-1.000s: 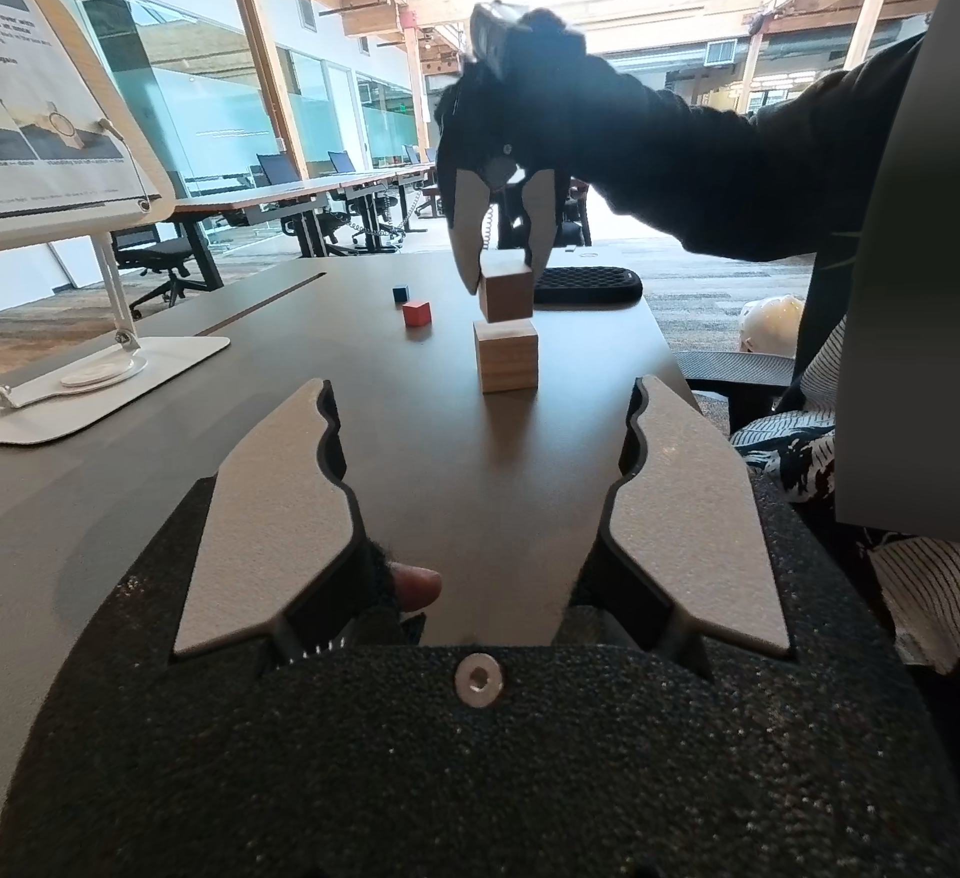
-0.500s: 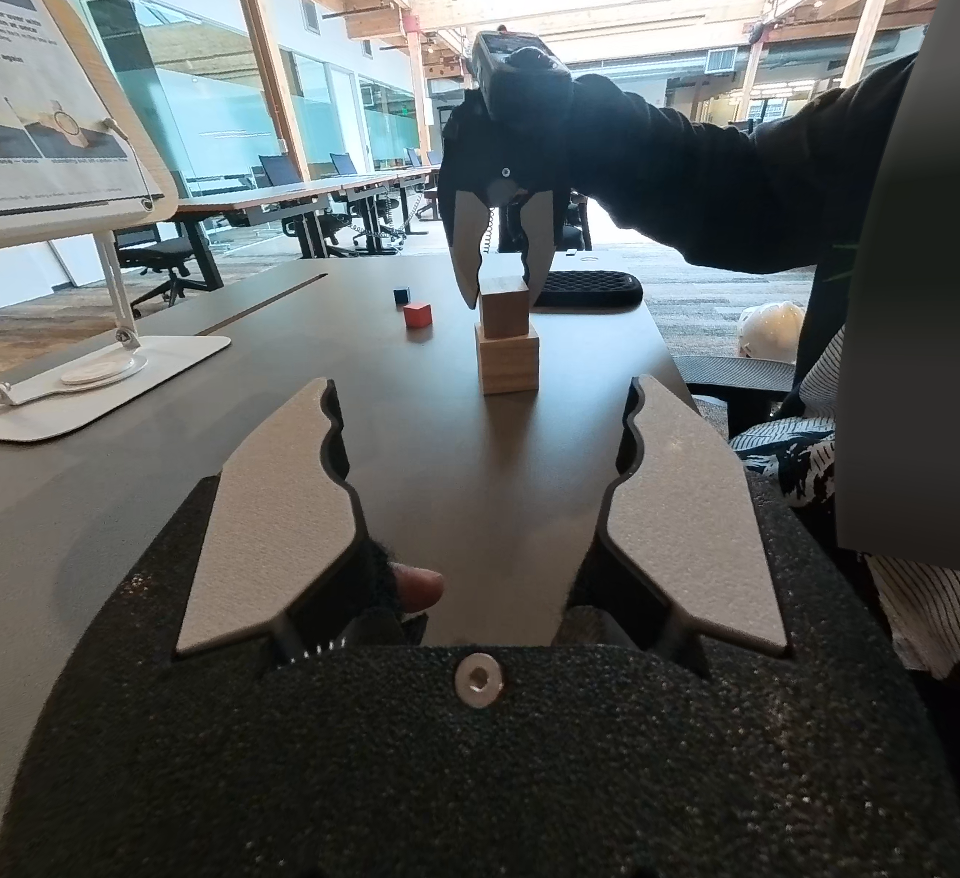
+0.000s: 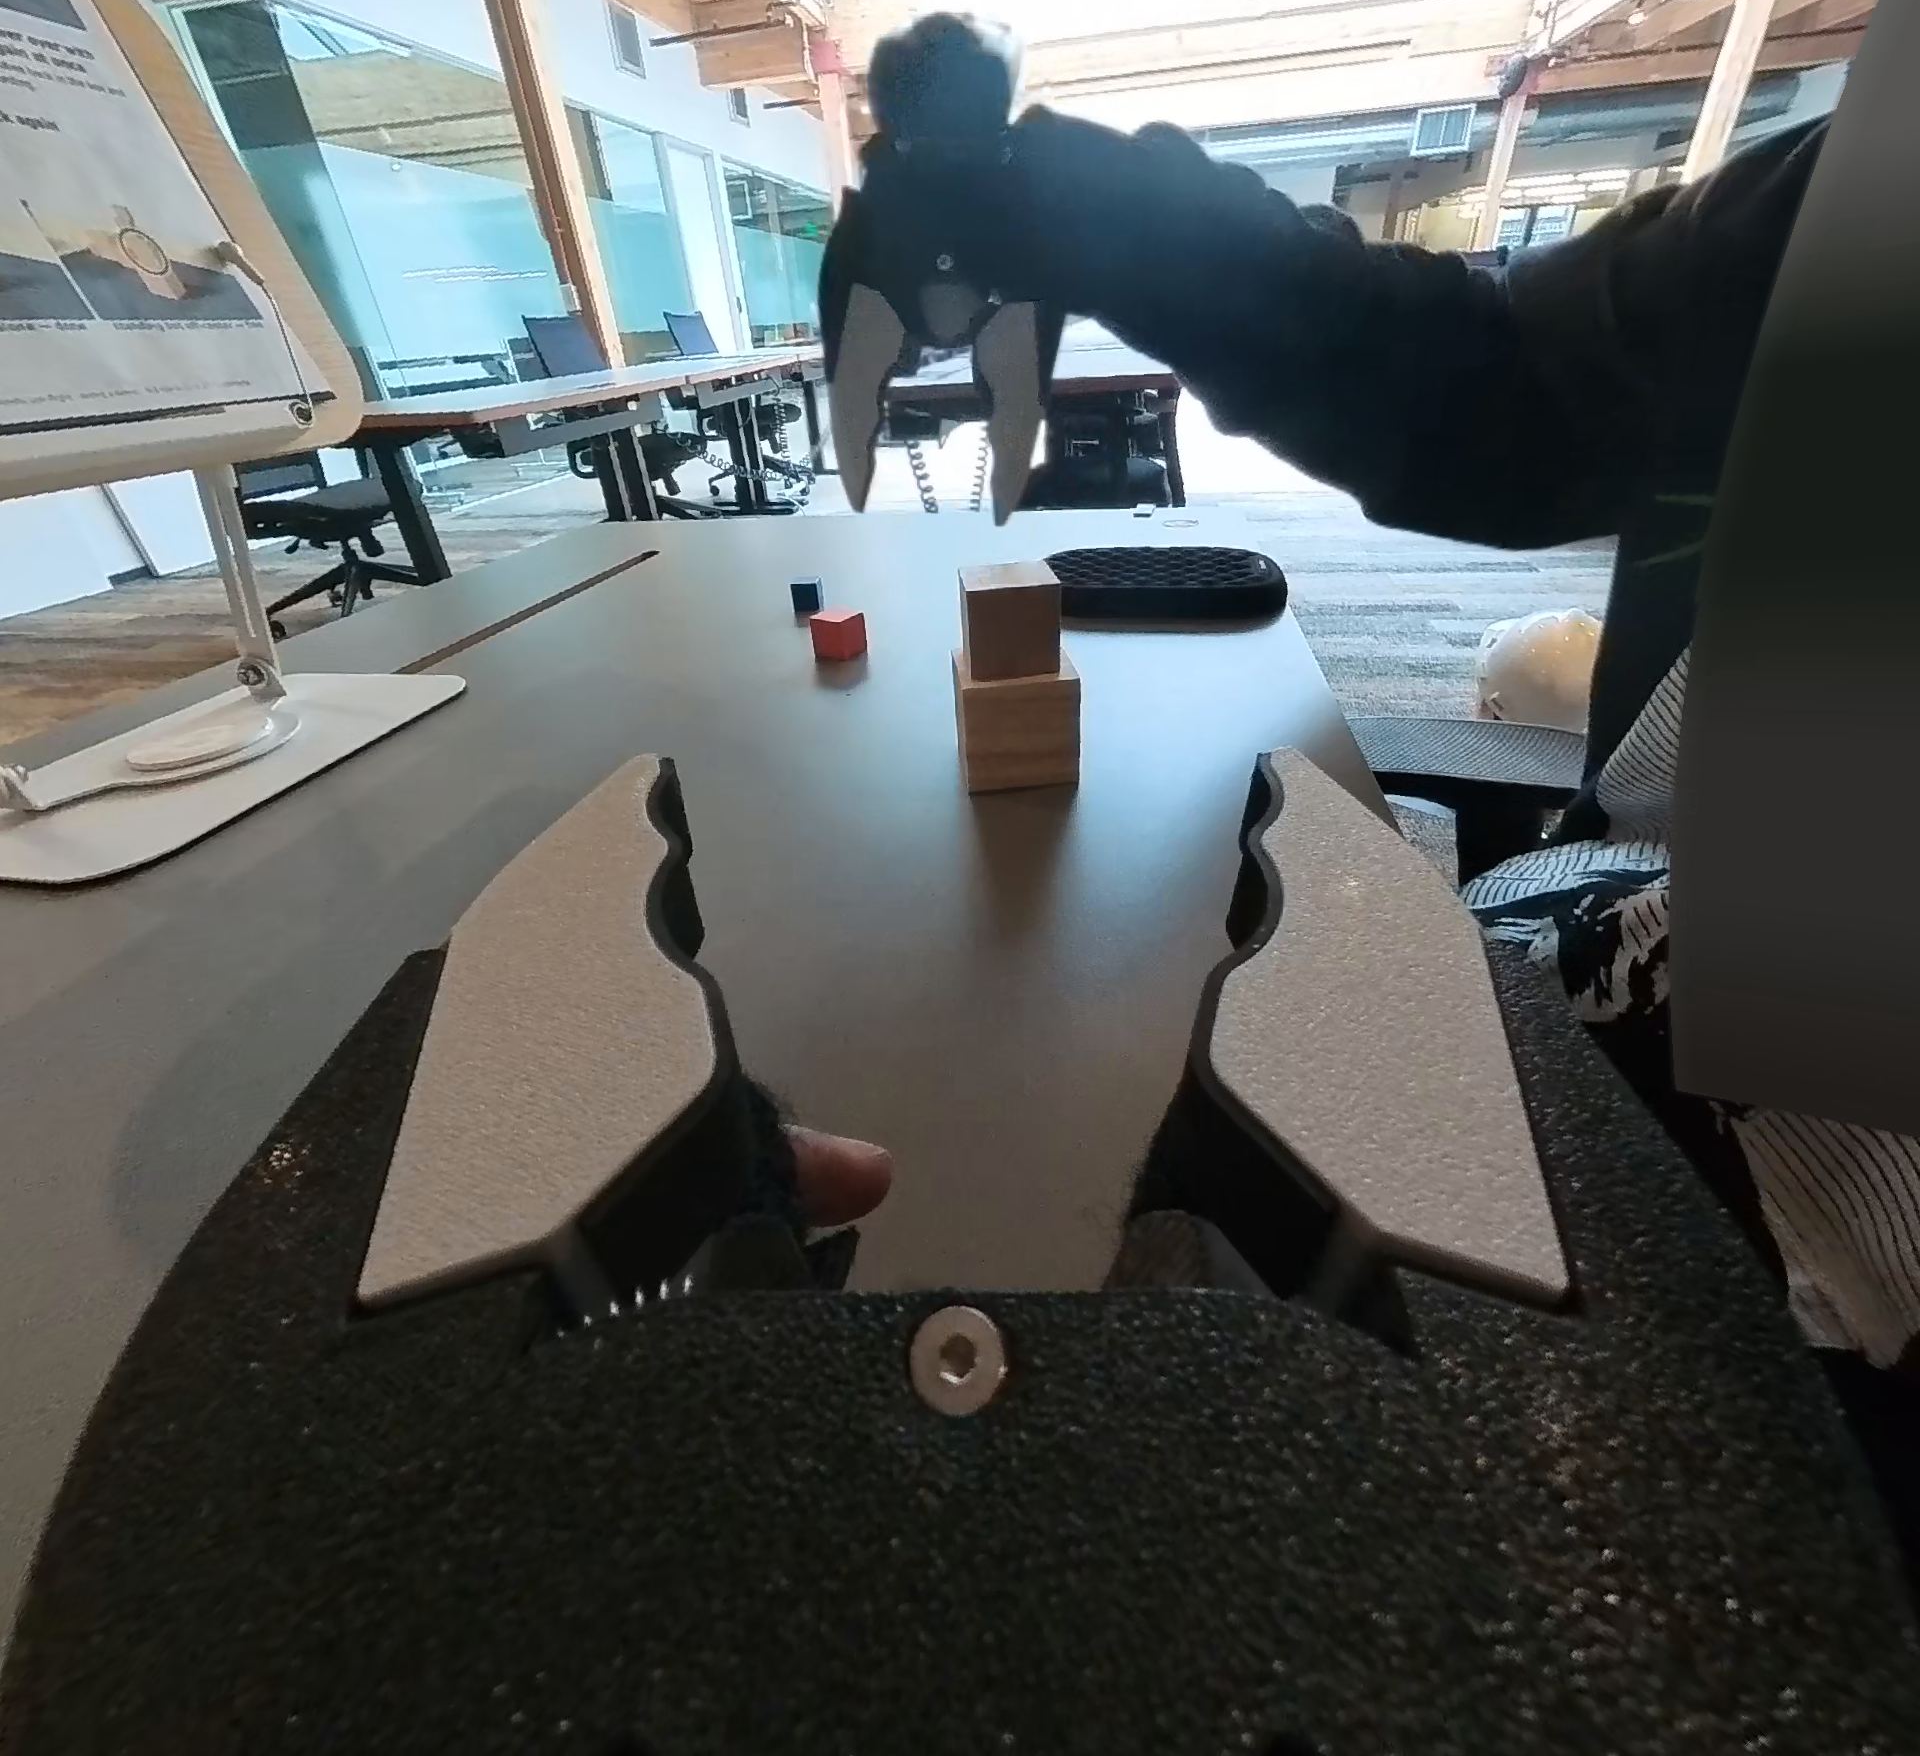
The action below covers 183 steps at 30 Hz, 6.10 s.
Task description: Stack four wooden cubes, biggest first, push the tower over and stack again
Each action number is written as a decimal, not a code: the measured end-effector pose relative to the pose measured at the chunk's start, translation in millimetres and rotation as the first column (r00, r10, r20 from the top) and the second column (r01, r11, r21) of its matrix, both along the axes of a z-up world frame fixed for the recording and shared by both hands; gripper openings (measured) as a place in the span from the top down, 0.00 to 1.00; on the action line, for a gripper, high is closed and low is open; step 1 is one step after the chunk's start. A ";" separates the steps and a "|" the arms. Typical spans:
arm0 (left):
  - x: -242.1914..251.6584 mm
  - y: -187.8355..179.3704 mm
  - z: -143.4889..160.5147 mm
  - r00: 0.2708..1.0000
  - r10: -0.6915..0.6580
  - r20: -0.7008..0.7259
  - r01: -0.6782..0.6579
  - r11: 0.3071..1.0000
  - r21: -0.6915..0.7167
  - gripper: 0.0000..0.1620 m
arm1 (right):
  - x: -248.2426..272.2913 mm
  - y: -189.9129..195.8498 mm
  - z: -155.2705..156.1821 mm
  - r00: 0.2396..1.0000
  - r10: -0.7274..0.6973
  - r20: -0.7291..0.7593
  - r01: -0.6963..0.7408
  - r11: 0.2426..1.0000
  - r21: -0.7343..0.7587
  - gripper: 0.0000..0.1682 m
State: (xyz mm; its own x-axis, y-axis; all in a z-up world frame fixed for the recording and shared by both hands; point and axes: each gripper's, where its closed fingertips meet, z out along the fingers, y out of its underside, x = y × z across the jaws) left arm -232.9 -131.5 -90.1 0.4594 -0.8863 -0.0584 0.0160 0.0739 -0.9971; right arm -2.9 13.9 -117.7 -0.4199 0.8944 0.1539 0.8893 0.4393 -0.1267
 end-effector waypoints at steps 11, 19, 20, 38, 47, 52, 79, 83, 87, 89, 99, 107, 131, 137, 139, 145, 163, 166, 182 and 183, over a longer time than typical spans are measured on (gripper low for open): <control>-0.1 0.6 -0.2 1.000 -0.003 0.002 0.003 1.000 -0.006 0.38 | 61.5 89.6 -49.9 0.961 -0.272 0.046 0.271 0.962 0.027 0.64; -0.1 0.4 -0.1 1.000 -0.005 0.003 0.005 1.000 -0.005 0.39 | 68.5 116.4 -80.1 0.921 -0.383 0.064 0.383 0.924 0.014 0.69; -0.2 0.3 0.0 1.000 -0.006 0.004 0.006 1.000 -0.005 0.39 | 67.5 116.3 -81.9 0.922 -0.382 0.061 0.383 0.924 0.005 0.71; -1.6 0.7 1.1 1.000 -0.003 0.015 0.003 1.000 -0.008 0.39 | -3.9 7.2 16.8 0.998 -0.013 -0.055 0.012 1.000 -0.012 0.85; -1.9 0.3 1.5 1.000 -0.002 0.018 0.003 1.000 -0.005 0.39 | -30.7 -47.5 24.4 0.989 0.148 -0.014 -0.149 0.989 -0.026 0.85; -2.0 0.3 1.7 1.000 -0.004 0.020 0.004 1.000 -0.006 0.39 | -33.2 -53.3 15.2 0.986 0.165 0.014 -0.164 0.986 -0.036 0.85; -1.8 0.4 2.0 1.000 -0.004 0.021 0.004 1.000 -0.004 0.40 | -7.3 -7.4 30.3 0.999 0.006 -0.045 -0.008 0.999 -0.046 0.71; -1.3 0.4 1.6 1.000 -0.006 0.018 0.006 1.000 -0.006 0.40 | 31.9 48.3 19.4 0.984 -0.180 -0.004 0.179 0.982 -0.059 0.66; -1.4 0.5 1.8 1.000 -0.006 0.020 0.006 1.000 -0.005 0.40 | 68.0 88.5 1.9 0.975 -0.220 0.027 0.221 0.974 -0.053 0.65; -1.2 0.4 1.4 1.000 -0.006 0.018 0.007 1.000 -0.007 0.41 | 79.7 102.1 -5.8 0.977 -0.214 0.022 0.215 0.975 -0.058 0.64; -2.1 1.3 1.7 1.000 -0.004 0.024 0.005 1.000 -0.015 0.40 | 121.4 158.0 -50.0 0.984 -0.151 0.093 0.154 0.987 -0.032 0.68; -2.4 1.2 1.7 1.000 -0.011 0.028 0.011 1.000 -0.023 0.40 | 133.9 184.5 -76.9 0.983 -0.145 0.117 0.148 0.989 -0.021 0.72; -2.0 0.8 1.5 1.000 -0.015 0.024 0.016 1.000 -0.023 0.41 | 99.8 134.8 -26.7 0.995 -0.066 0.080 0.066 0.998 -0.002 0.87; -0.9 0.2 0.7 1.000 -0.011 0.011 0.011 1.000 -0.012 0.41 | 53.1 57.7 17.2 0.994 -0.025 0.105 0.027 1.000 -0.013 0.87; -0.4 -0.2 0.4 1.000 -0.011 0.006 0.011 1.000 -0.009 0.41 | 37.6 31.7 27.0 0.994 -0.013 0.104 0.015 1.000 -0.022 0.87; 1.5 -0.8 -1.1 1.000 -0.012 -0.011 0.012 1.000 -0.002 0.41 | 2.9 -26.5 36.5 0.992 0.040 0.117 -0.041 0.999 0.008 0.88; 1.7 -1.0 -0.9 1.000 -0.014 -0.012 0.014 1.000 -0.001 0.42 | -31.9 -59.2 27.8 0.985 0.046 0.165 -0.048 0.999 0.009 0.87; 1.8 -0.8 -1.0 1.000 -0.014 -0.013 0.014 1.000 -0.003 0.42 | -31.9 -59.1 26.8 0.986 0.046 0.160 -0.047 0.999 0.004 0.88; 1.7 -0.7 -1.0 1.000 -0.017 -0.011 0.017 1.000 -0.005 0.42 | -32.6 -58.5 21.9 0.985 0.054 0.163 -0.052 0.998 -0.017 0.87; 1.7 -0.8 -1.0 1.000 -0.017 -0.010 0.017 1.000 -0.005 0.42 | -33.0 -58.6 22.0 0.985 0.056 0.161 -0.054 0.998 -0.017 0.85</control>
